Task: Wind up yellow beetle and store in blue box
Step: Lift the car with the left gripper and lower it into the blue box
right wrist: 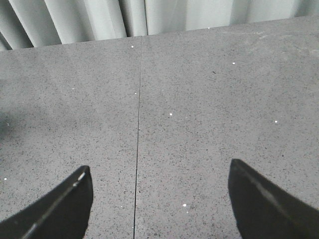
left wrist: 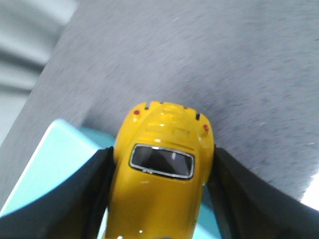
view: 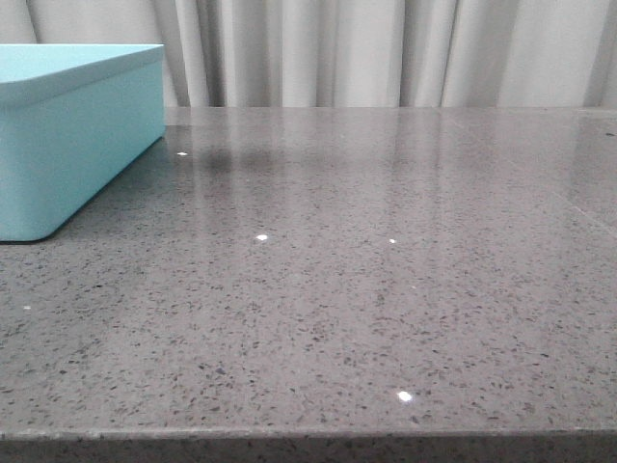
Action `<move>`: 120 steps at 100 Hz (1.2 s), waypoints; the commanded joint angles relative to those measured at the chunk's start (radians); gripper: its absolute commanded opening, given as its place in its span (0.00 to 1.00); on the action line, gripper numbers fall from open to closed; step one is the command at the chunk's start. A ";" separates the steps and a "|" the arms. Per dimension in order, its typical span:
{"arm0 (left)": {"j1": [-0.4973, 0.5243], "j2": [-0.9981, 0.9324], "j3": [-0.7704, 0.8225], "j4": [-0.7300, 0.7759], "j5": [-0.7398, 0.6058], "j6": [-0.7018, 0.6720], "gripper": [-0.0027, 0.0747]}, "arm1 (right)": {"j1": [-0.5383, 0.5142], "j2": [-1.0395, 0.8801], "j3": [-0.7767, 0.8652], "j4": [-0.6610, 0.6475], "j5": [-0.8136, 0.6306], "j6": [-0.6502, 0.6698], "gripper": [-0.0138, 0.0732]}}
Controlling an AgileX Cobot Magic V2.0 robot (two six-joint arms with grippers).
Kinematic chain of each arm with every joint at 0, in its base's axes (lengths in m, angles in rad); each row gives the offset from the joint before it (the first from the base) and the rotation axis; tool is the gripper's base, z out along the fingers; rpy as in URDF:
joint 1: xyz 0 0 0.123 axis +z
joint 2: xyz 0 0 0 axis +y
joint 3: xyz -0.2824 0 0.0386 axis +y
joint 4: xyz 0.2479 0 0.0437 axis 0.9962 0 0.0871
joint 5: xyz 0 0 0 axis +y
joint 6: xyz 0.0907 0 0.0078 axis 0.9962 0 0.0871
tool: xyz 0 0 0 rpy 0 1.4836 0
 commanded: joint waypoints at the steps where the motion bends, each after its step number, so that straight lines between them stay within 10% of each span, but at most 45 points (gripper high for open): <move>1: 0.071 -0.060 -0.030 0.013 0.009 -0.080 0.35 | 0.000 0.004 -0.022 -0.009 -0.074 -0.008 0.81; 45: 0.302 -0.009 0.226 -0.006 0.004 -0.148 0.35 | 0.000 0.004 -0.022 -0.009 -0.073 -0.008 0.81; 98: 0.318 0.169 0.256 -0.006 -0.002 -0.148 0.36 | 0.000 0.004 -0.022 -0.009 -0.073 -0.008 0.81; 120: 0.318 0.169 0.256 -0.013 0.003 -0.148 0.52 | 0.000 0.004 -0.022 -0.009 -0.073 -0.008 0.81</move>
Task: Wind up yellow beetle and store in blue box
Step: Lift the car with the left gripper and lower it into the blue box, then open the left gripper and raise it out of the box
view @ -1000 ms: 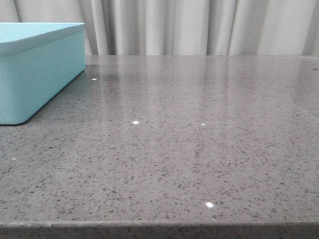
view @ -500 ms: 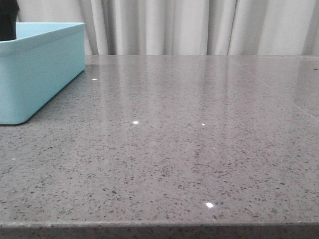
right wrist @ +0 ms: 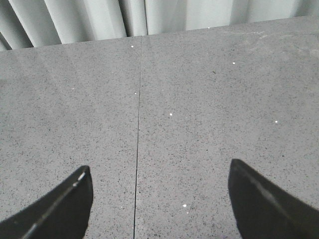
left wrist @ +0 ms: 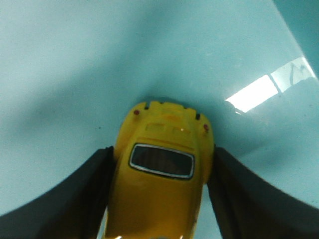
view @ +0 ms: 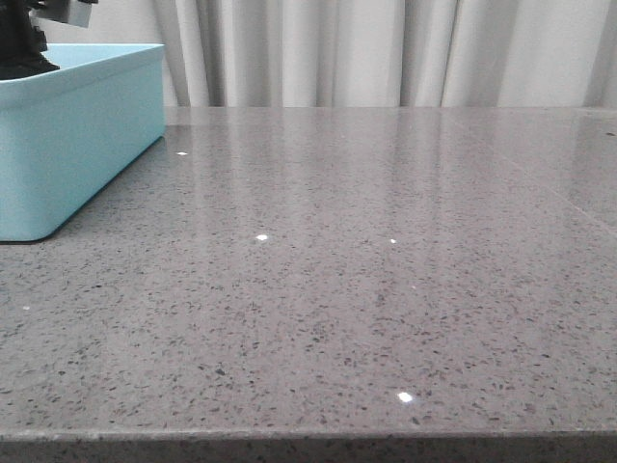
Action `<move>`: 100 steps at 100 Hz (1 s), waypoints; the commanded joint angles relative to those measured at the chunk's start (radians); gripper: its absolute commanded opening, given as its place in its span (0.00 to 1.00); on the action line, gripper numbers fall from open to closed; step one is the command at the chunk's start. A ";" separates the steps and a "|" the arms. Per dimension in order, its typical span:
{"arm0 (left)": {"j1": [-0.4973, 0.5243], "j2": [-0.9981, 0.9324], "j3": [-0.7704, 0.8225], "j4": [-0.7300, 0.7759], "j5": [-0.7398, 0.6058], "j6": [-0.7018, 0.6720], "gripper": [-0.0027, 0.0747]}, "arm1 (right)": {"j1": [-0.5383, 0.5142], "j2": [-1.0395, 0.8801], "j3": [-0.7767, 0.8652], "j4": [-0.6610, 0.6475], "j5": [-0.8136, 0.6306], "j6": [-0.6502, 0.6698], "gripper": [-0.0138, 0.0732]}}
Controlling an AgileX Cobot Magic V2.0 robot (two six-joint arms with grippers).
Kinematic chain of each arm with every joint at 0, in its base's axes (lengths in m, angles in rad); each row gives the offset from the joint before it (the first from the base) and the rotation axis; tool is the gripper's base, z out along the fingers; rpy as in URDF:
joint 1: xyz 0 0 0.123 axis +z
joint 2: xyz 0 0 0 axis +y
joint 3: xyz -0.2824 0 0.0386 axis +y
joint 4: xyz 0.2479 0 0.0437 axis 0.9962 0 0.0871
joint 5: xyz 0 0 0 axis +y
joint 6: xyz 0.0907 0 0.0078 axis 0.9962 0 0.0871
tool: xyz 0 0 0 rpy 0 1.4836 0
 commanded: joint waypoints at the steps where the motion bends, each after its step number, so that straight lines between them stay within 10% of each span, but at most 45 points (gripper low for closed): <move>1: 0.001 -0.056 -0.027 -0.007 0.024 -0.009 0.53 | 0.000 0.004 -0.022 -0.009 -0.073 -0.008 0.81; 64: 0.001 -0.194 -0.058 0.048 0.030 -0.009 0.55 | 0.000 0.004 -0.022 -0.009 -0.078 -0.008 0.81; 85: 0.001 -0.338 -0.062 -0.015 0.030 -0.011 0.26 | 0.000 -0.004 -0.022 -0.009 -0.078 -0.051 0.78; 100: 0.001 -0.434 -0.062 -0.089 0.030 -0.011 0.01 | 0.000 -0.032 -0.015 -0.009 -0.074 -0.063 0.59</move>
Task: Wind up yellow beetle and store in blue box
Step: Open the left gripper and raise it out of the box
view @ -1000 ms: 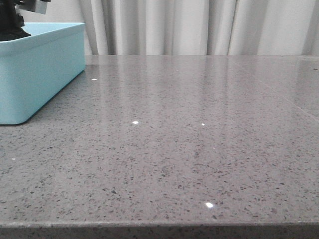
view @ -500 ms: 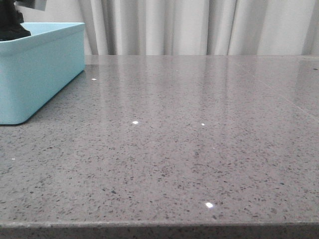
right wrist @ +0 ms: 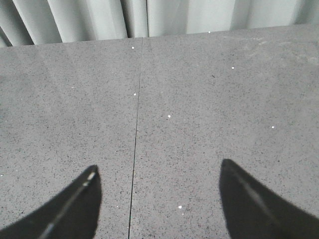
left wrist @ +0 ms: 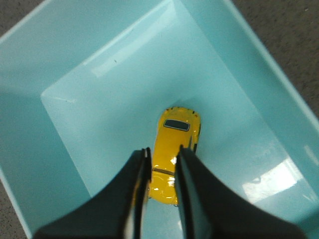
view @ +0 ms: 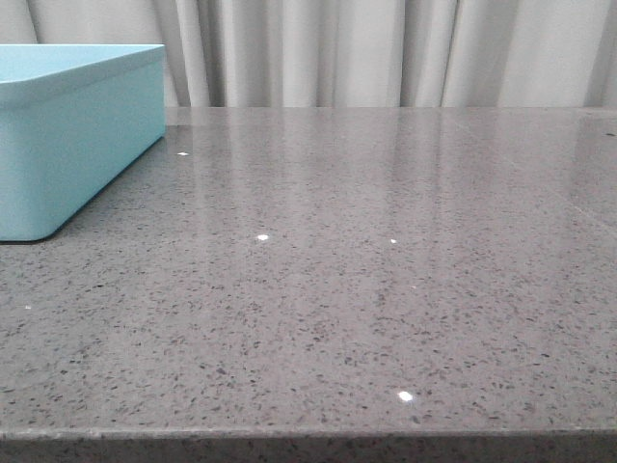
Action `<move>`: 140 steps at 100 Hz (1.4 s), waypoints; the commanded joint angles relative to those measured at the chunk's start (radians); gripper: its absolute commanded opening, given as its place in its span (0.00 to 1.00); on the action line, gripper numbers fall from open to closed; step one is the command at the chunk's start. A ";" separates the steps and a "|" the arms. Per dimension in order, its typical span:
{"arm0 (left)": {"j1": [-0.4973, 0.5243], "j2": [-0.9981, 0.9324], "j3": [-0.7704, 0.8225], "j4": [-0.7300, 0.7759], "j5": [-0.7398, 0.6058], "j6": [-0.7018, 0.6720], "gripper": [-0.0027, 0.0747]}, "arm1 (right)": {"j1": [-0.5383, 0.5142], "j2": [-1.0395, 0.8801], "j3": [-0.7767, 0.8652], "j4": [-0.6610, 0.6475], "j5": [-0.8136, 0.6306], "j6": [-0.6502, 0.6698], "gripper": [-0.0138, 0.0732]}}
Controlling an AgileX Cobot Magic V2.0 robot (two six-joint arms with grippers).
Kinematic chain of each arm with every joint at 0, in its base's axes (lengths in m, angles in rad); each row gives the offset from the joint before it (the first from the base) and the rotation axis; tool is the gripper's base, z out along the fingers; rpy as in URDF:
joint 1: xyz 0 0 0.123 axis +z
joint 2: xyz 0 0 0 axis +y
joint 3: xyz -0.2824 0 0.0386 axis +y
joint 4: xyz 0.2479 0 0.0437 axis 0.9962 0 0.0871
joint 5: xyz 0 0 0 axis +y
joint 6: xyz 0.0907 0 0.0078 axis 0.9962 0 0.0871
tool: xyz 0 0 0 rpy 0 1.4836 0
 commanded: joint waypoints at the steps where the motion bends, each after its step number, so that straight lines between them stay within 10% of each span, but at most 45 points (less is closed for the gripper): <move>1: 0.001 -0.095 -0.031 -0.058 0.018 -0.011 0.01 | 0.000 -0.014 -0.013 -0.009 -0.074 -0.024 0.58; 28: 0.001 -0.223 -0.015 -0.164 0.018 -0.011 0.01 | 0.000 -0.151 0.103 -0.009 -0.076 -0.035 0.07; 140: 0.001 -1.024 0.986 -0.292 -0.406 -0.013 0.01 | -0.001 -0.444 0.480 -0.010 -0.281 -0.038 0.08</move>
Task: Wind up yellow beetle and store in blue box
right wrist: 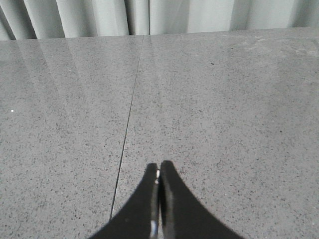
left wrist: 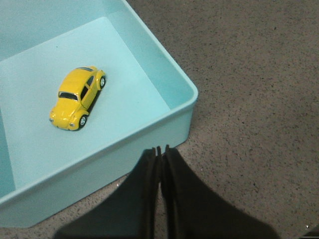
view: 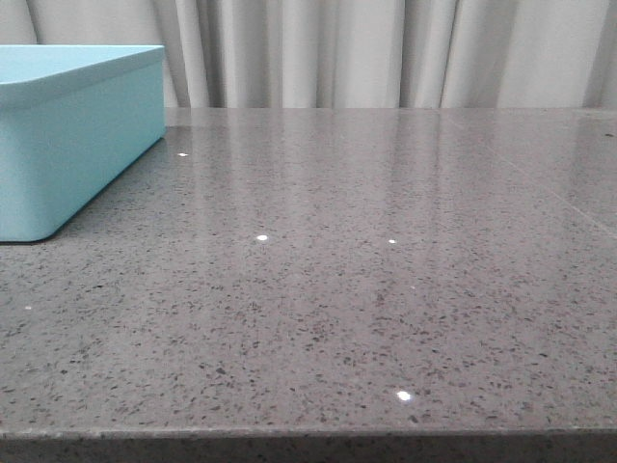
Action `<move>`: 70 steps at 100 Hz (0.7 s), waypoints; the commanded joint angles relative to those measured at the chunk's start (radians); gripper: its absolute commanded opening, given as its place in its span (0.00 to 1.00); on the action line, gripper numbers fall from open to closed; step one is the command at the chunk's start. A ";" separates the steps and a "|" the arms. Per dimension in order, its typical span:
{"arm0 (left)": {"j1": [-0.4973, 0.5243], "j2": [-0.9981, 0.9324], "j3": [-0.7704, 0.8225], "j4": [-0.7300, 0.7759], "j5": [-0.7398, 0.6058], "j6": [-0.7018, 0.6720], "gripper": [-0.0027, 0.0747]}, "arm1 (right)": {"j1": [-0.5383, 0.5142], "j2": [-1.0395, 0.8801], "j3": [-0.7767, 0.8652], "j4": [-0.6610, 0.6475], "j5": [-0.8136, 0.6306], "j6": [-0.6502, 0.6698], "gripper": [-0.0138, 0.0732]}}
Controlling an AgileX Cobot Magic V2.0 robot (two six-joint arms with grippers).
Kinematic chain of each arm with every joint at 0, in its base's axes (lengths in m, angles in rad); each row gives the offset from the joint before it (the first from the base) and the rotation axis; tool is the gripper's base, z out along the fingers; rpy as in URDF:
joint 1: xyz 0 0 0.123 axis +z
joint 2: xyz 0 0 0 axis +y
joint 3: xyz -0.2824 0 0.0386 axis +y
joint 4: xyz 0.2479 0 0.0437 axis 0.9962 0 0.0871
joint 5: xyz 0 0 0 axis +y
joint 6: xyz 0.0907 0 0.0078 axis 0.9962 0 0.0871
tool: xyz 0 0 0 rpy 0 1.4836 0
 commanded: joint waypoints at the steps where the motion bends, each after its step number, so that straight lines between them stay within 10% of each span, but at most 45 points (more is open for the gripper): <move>1: 0.001 -0.058 0.043 -0.035 -0.092 -0.013 0.01 | -0.001 0.014 -0.008 -0.010 -0.109 -0.008 0.08; 70: 0.001 -0.195 0.145 -0.056 -0.078 -0.013 0.01 | -0.001 0.014 0.000 -0.010 -0.093 -0.008 0.08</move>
